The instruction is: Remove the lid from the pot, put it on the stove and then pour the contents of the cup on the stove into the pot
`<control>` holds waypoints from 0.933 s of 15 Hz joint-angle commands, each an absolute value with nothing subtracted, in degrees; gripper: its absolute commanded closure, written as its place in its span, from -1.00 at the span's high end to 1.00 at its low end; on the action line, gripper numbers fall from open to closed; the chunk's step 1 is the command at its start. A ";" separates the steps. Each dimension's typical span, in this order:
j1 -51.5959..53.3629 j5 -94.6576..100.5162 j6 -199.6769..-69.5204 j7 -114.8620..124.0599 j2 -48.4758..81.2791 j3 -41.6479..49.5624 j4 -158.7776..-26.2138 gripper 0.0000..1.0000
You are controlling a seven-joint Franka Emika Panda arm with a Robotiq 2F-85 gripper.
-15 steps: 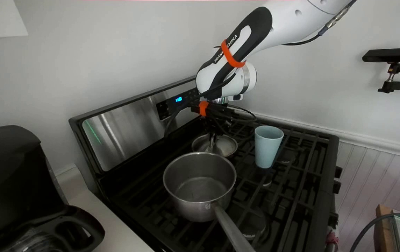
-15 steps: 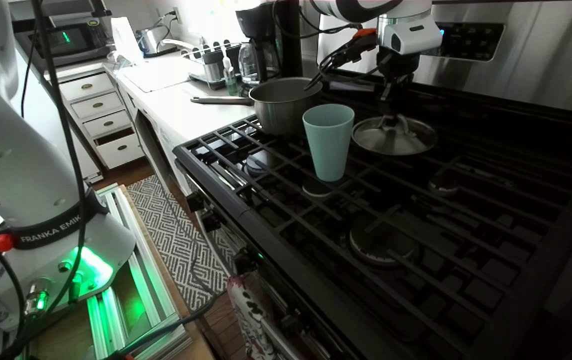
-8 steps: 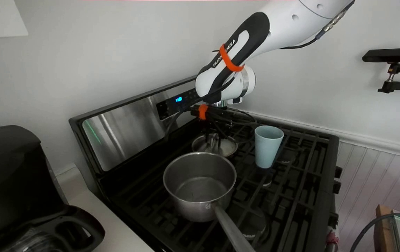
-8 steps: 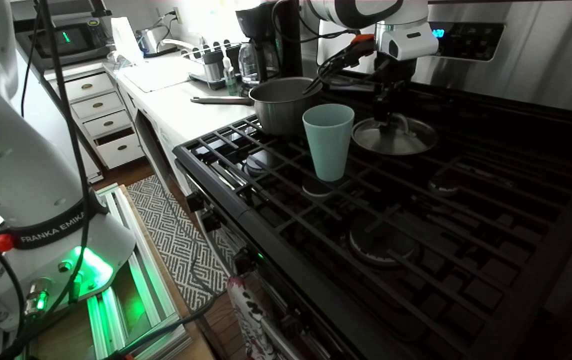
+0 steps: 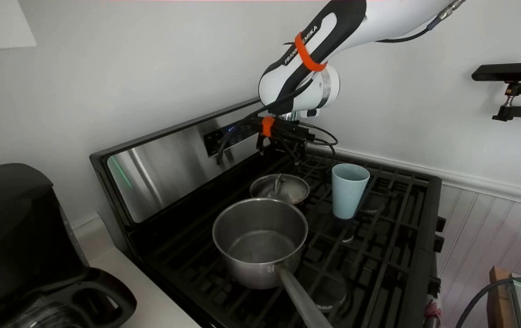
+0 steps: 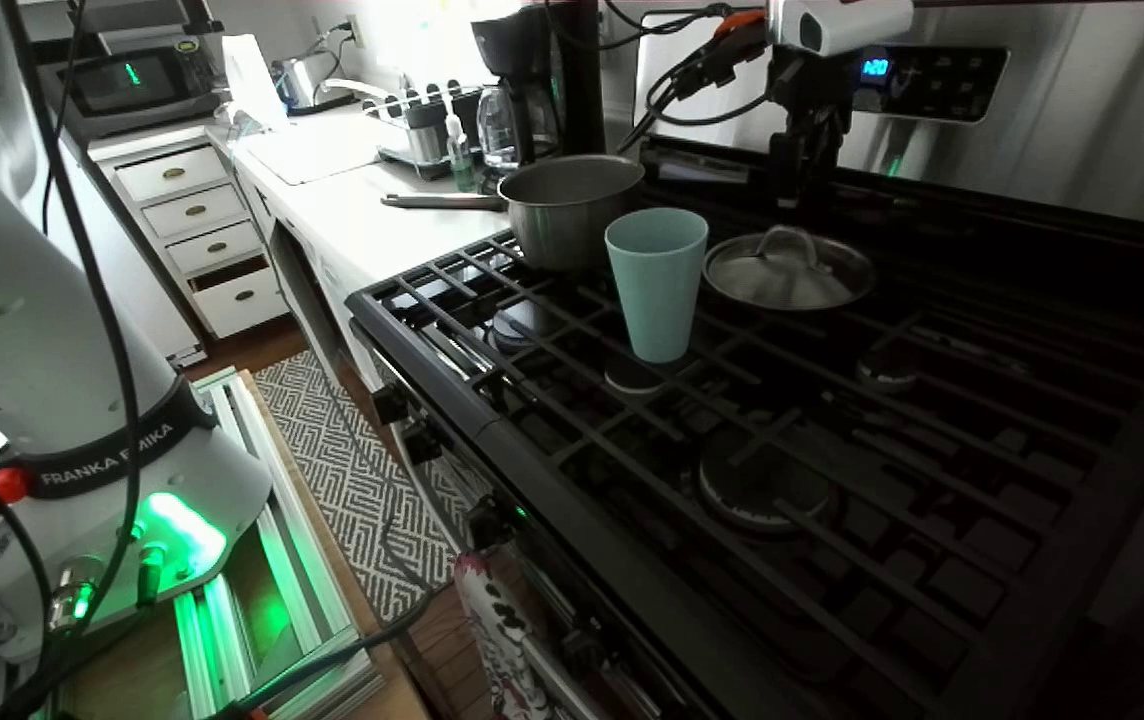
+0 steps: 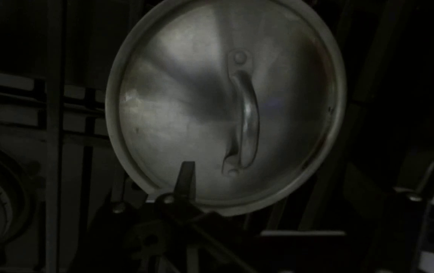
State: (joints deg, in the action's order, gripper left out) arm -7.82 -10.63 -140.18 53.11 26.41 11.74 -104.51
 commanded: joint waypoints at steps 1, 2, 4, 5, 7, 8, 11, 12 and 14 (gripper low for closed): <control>-6.75 -7.10 -140.62 52.06 19.98 13.84 -108.85 1.00; -6.74 -5.59 -140.28 51.30 18.77 14.24 -109.48 1.00; -6.75 -2.33 -140.11 49.45 16.23 14.88 -111.61 1.00; -6.69 -0.32 -140.37 48.68 15.02 15.29 -112.92 1.00; -7.22 2.09 -141.06 44.98 12.37 15.21 -116.14 1.00; -7.36 3.19 -141.03 42.95 10.96 15.19 -117.88 1.00; -7.90 1.77 -140.01 41.55 12.94 14.74 -115.79 1.00; -8.03 1.79 -139.94 40.11 11.76 14.66 -117.13 1.00; -8.14 1.91 -139.96 39.09 10.10 14.53 -118.83 1.00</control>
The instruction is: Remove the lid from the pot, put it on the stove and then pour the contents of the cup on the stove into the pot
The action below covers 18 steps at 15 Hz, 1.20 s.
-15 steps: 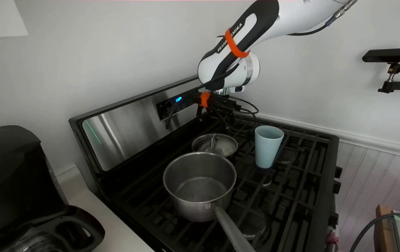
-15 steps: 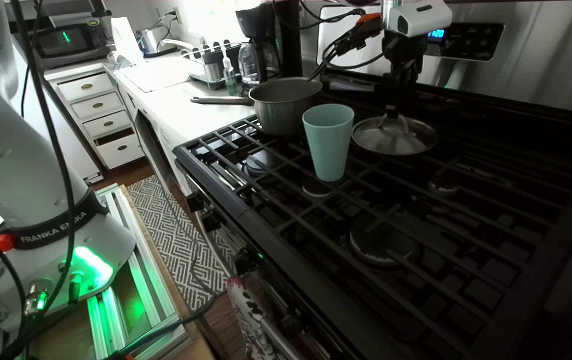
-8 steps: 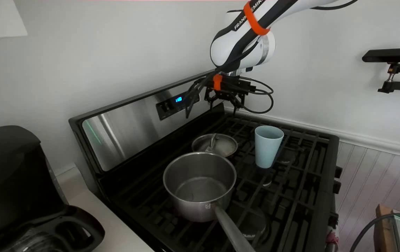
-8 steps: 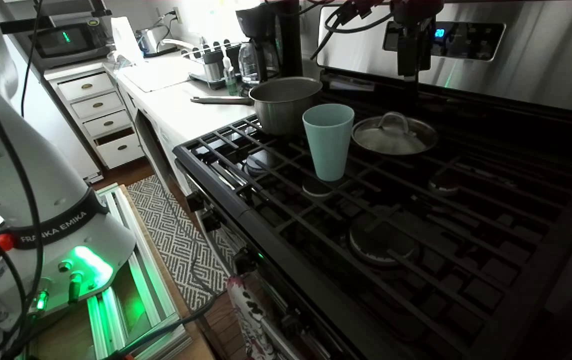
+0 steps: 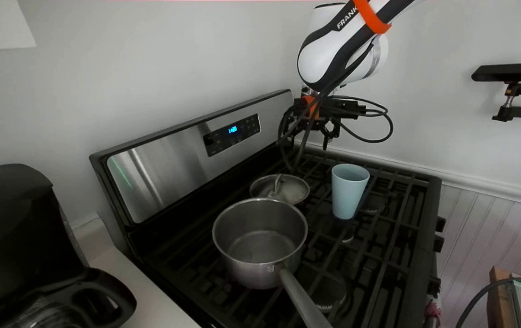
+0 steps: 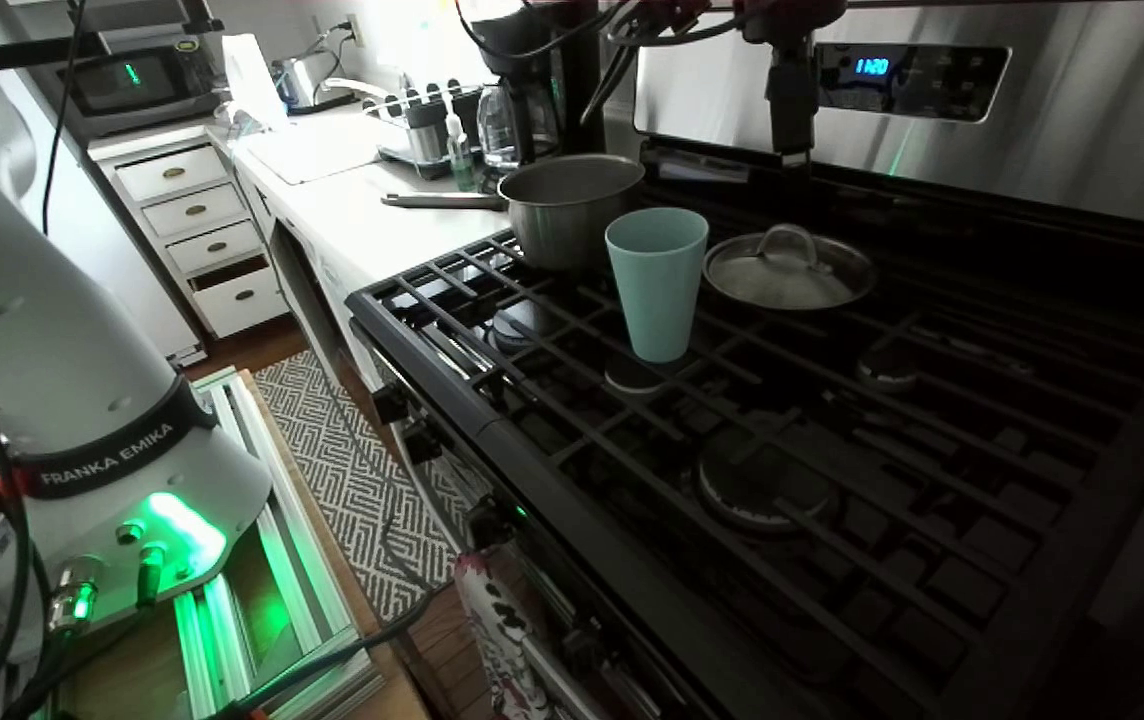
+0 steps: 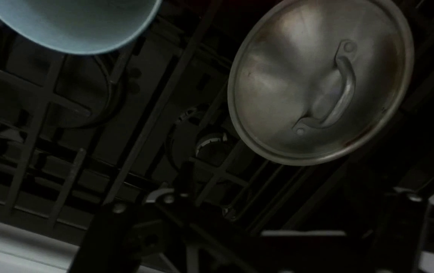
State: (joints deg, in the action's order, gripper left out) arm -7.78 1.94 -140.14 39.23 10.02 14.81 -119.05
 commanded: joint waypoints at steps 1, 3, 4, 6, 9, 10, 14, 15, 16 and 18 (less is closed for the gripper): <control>-8.25 2.04 -140.46 36.68 9.69 14.20 -119.40 1.00; -8.51 2.45 -140.68 30.23 7.82 13.74 -120.88 1.00; -8.62 2.72 -140.39 26.90 6.88 13.71 -121.56 1.00; -8.76 2.86 -140.24 21.21 5.04 13.69 -123.11 1.00; -8.86 4.84 -137.45 17.09 2.38 13.98 -124.97 1.00; -8.94 5.78 -135.95 16.95 1.45 14.04 -125.62 1.00; -9.53 7.05 -128.98 15.24 -1.73 13.68 -127.13 1.00; -9.69 7.30 -127.58 14.97 -2.26 13.66 -127.41 1.00; -9.89 7.25 -127.85 16.55 -2.63 13.67 -127.69 1.00; -9.98 5.84 -128.50 15.98 -0.45 13.37 -125.89 1.00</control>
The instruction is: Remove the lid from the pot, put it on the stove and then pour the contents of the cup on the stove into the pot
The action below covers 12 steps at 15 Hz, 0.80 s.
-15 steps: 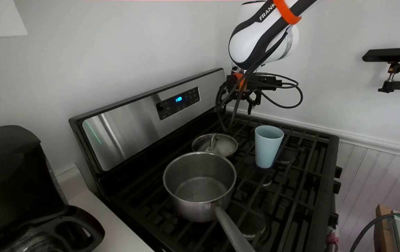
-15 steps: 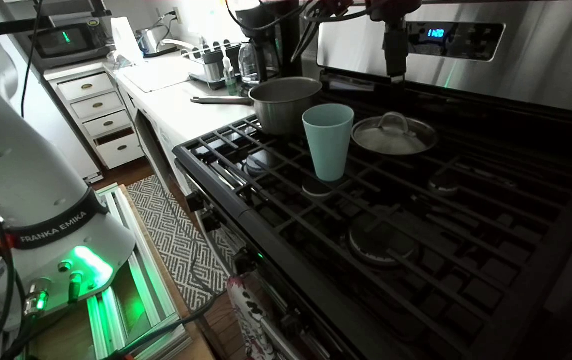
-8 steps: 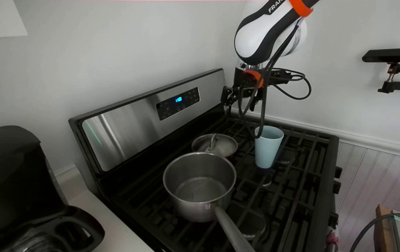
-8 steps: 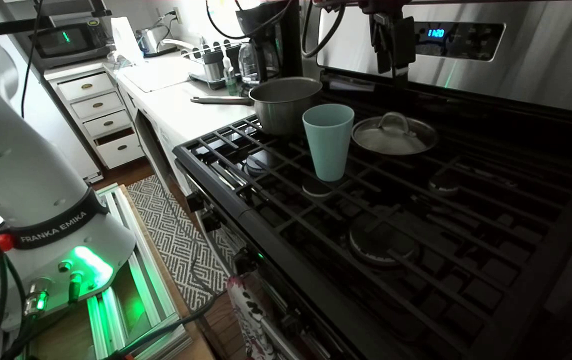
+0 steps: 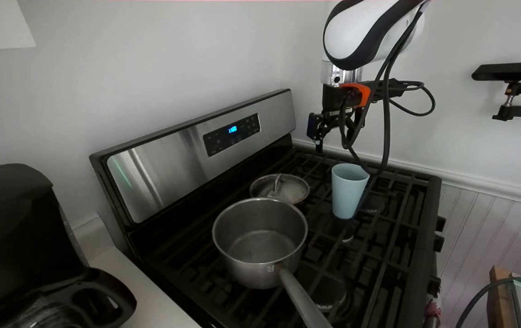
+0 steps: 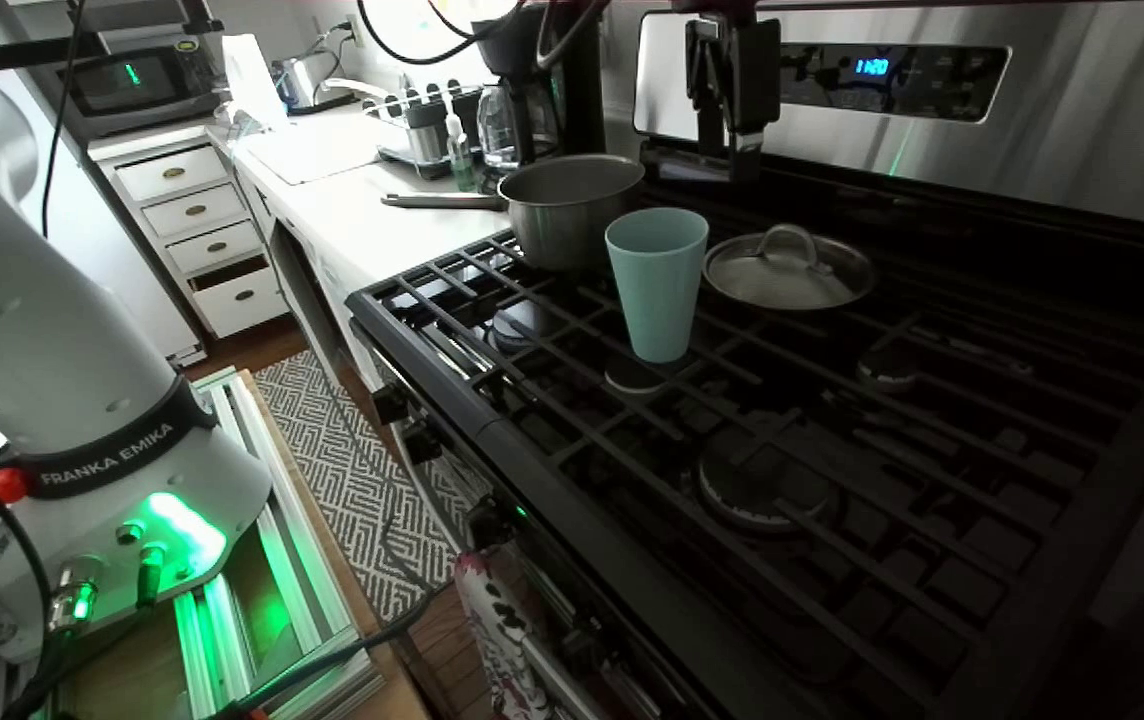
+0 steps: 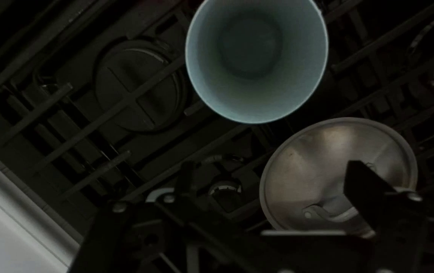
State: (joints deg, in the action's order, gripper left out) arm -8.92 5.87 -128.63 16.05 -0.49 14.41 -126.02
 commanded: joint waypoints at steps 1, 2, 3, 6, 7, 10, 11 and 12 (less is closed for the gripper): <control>-10.10 5.85 -128.36 15.98 -0.74 13.37 -126.07 1.00; -10.16 5.85 -128.34 15.98 -0.87 13.38 -126.16 1.00; -10.41 6.11 -127.66 14.36 -0.10 13.63 -125.41 1.00; -11.65 6.17 -125.10 11.44 0.20 14.52 -124.55 1.00; -12.07 5.86 -123.35 9.48 -0.03 14.69 -124.32 1.00; -13.40 5.23 -119.88 4.61 -0.09 15.26 -123.70 1.00; -13.76 5.39 -118.80 2.88 0.05 15.40 -123.49 1.00; -14.05 5.37 -118.16 0.73 0.26 15.50 -123.49 1.00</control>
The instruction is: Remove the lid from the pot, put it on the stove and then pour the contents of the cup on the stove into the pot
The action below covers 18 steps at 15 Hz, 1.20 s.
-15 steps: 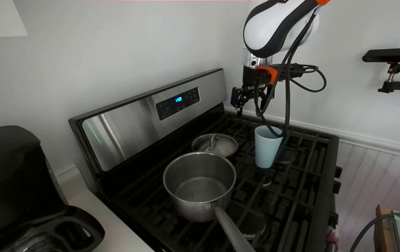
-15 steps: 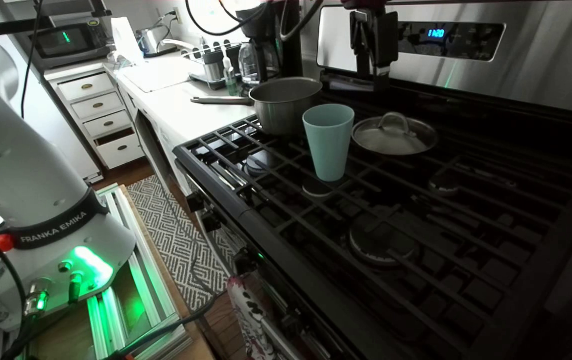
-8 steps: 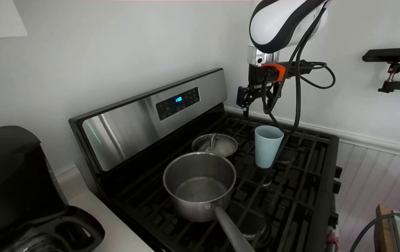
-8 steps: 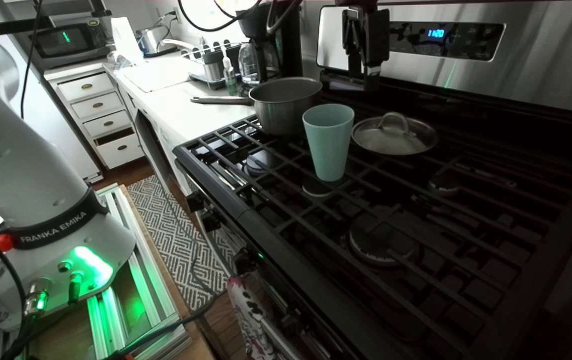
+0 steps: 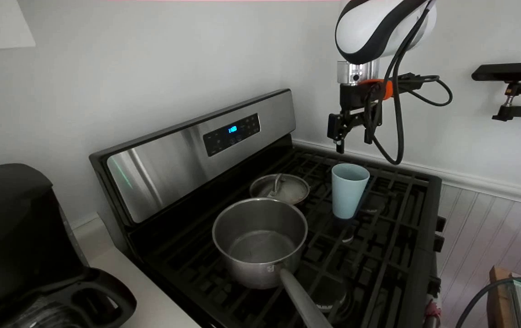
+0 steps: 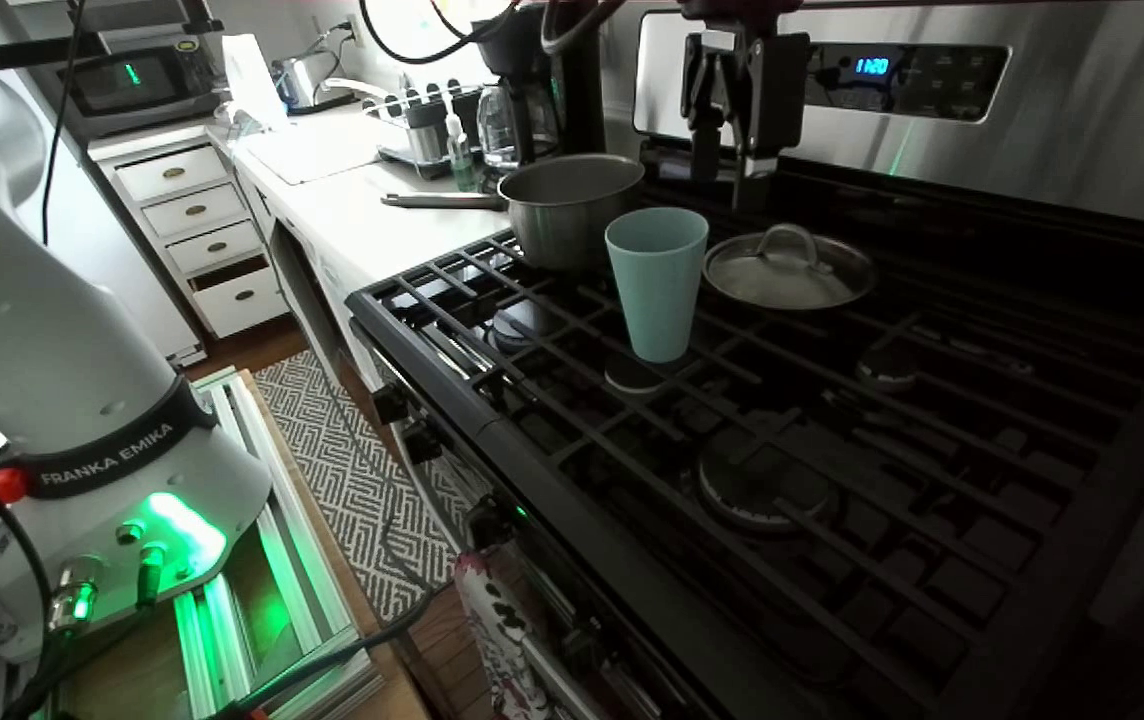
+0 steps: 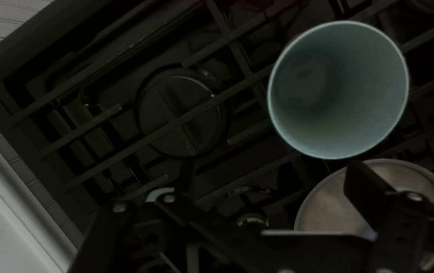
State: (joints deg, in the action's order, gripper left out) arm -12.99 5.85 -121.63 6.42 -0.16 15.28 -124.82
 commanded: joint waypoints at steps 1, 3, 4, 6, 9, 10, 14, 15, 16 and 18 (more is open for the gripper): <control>-14.26 5.41 -117.66 -0.83 0.45 15.54 -123.48 1.00; -14.53 4.84 -118.24 -4.09 0.88 15.66 -123.86 1.00; -14.58 4.55 -118.90 -5.01 1.26 15.63 -124.04 1.00; -14.62 3.28 -120.44 -5.98 1.92 15.55 -124.38 1.00; -14.59 0.12 -122.13 -7.52 3.17 15.27 -124.65 1.00; -14.61 -0.46 -123.04 -7.27 3.65 15.23 -124.72 1.00; -14.99 -3.97 -123.95 -9.31 5.70 15.09 -124.54 1.00; -15.05 -4.26 -123.88 -9.99 6.00 15.05 -124.58 0.99; -15.08 -4.20 -123.72 -10.41 6.32 15.05 -124.54 0.98; -15.14 -3.96 -123.75 -11.13 6.79 15.02 -124.52 0.84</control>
State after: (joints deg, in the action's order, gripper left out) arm -14.14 -2.47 -123.19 -8.48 6.07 15.53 -124.66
